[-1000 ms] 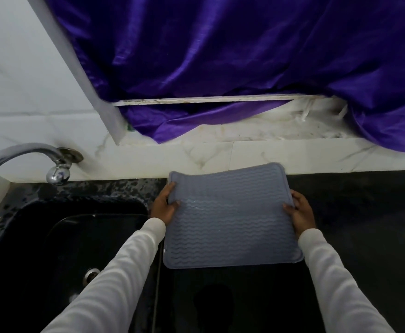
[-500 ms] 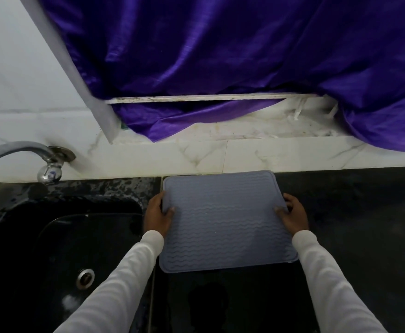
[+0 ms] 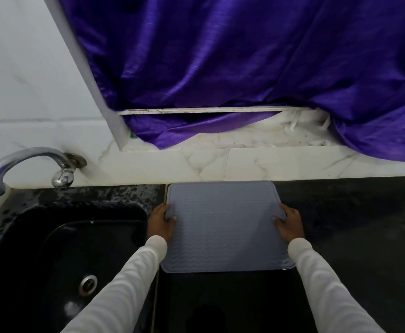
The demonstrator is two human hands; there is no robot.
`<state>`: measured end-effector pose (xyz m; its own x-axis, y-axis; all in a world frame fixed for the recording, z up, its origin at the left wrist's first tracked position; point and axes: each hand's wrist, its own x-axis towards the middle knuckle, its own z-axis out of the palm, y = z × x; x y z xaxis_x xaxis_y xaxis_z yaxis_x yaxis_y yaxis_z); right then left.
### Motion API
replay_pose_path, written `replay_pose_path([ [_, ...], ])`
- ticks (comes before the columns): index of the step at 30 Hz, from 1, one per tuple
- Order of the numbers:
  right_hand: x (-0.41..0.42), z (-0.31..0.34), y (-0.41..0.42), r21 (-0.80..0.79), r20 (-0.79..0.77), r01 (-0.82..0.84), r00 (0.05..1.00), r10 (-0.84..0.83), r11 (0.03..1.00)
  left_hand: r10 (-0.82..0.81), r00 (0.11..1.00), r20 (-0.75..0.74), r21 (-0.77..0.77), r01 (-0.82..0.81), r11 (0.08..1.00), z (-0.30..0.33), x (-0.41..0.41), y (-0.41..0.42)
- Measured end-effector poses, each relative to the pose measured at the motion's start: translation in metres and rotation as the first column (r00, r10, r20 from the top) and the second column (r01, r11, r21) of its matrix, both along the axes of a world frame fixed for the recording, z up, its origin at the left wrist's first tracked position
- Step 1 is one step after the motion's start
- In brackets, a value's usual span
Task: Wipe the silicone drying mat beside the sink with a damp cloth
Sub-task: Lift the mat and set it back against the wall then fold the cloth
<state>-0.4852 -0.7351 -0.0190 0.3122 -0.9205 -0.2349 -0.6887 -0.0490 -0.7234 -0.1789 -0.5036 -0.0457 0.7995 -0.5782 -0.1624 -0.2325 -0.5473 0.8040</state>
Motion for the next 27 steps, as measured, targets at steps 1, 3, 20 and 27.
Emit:
replay_pose_path([
  [1, -0.002, 0.001, 0.001, 0.011, 0.007, 0.008, 1.000, -0.008, 1.000, 0.024, 1.000, -0.020, -0.028, -0.024, 0.999, 0.001, -0.004, 0.005],
  [3, -0.009, 0.001, 0.004, 0.011, 0.029, 0.044, 0.999, -0.045, 0.999, 0.069, 0.997, -0.031, -0.089, -0.071, 0.994, 0.005, -0.017, 0.017],
  [20, -0.030, -0.007, 0.037, -0.054, 0.011, 0.089, 0.996, -0.088, 0.995, 0.026, 0.999, 0.048, -0.003, -0.026, 1.000, 0.004, -0.041, 0.053],
  [27, -0.030, -0.012, 0.035, -0.068, 0.008, 0.072, 0.997, -0.072, 0.995, -0.162, 0.974, 0.157, 0.152, 0.138, 0.979, 0.010, -0.035, 0.055],
])
